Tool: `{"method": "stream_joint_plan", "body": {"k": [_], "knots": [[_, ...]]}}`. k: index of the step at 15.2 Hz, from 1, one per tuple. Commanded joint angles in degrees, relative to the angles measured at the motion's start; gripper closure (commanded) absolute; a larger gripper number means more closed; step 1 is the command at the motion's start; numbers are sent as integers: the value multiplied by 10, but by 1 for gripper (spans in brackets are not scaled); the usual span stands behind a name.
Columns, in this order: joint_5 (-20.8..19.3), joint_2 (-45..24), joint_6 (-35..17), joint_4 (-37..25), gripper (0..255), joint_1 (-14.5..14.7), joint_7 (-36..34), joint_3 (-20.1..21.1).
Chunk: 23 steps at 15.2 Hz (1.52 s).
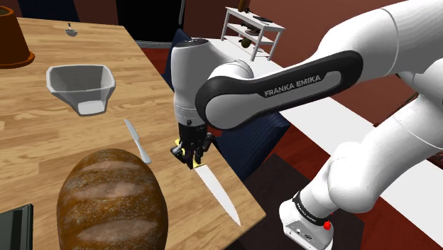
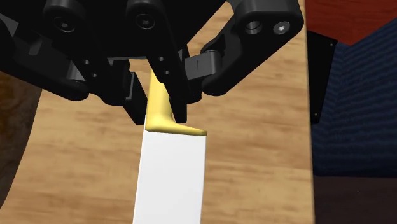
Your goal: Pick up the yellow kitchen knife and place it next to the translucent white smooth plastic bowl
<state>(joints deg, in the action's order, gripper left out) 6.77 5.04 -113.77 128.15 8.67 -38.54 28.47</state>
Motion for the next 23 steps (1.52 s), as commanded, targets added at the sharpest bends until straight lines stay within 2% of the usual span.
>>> {"method": "stream_joint_plan", "body": {"k": [1,23], "knots": [[4,10,17,-8,255,0,2,-1],[14,55,188,-137,255,-4,6,-16]]}}
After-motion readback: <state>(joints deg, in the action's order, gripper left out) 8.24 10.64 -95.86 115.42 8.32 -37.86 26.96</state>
